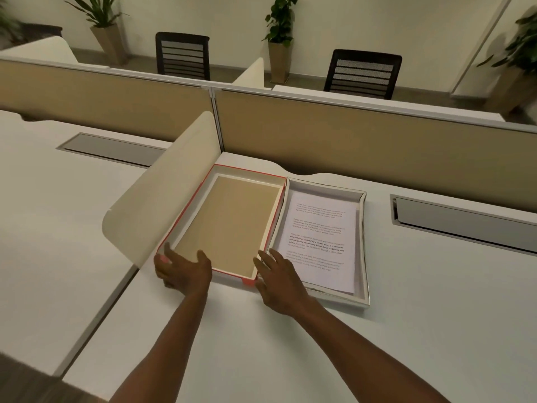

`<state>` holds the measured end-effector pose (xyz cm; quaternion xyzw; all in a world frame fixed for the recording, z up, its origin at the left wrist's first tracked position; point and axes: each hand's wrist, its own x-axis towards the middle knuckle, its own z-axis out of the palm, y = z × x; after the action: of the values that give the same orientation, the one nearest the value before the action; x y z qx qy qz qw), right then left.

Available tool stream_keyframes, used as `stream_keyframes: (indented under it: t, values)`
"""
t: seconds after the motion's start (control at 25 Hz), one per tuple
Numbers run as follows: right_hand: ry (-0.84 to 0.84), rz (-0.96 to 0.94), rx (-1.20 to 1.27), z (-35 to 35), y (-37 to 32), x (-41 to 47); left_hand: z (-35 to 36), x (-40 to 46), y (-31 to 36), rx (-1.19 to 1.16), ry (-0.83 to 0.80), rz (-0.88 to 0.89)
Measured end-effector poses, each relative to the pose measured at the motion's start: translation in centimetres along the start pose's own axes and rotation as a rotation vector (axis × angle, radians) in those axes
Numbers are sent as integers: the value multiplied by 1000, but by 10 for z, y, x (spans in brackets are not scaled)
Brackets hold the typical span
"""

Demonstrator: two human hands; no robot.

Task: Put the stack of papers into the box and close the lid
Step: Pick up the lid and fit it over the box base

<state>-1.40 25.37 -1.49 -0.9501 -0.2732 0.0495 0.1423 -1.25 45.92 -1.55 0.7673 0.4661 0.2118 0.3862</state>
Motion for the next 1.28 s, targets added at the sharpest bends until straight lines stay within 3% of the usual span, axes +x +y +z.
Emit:
stream_keyframes:
  t: [0.08, 0.16, 0.36, 0.64, 0.76, 1.0, 1.16, 1.28]
  values:
    - [-33, -16, -61, 7, -3, 1, -6, 14, -1, -57, -56, -226]
    - [-51, -8, -97, 14, -3, 0, -9, 27, -3, -77, -159, -324]
    - [-35, 11, -99, 22, -2, -1, -11, 55, -7, -95, -218, -422]
    - [-55, 16, -96, 19, -2, 0, -30, 59, 7, -423, -226, -459]
    - [-27, 52, 32, 1, -5, 3, -40, 50, 19, -587, -217, -383]
    - [340, 219, 635, -103, -27, 34, -59, 21, 49, -780, -333, -75]
    - [339, 242, 1015, -178, -44, 53, -59, -6, 72, -768, -414, 136]
    - [360, 247, 1132, -208, -53, 55, -57, -32, 91, -723, -435, 260]
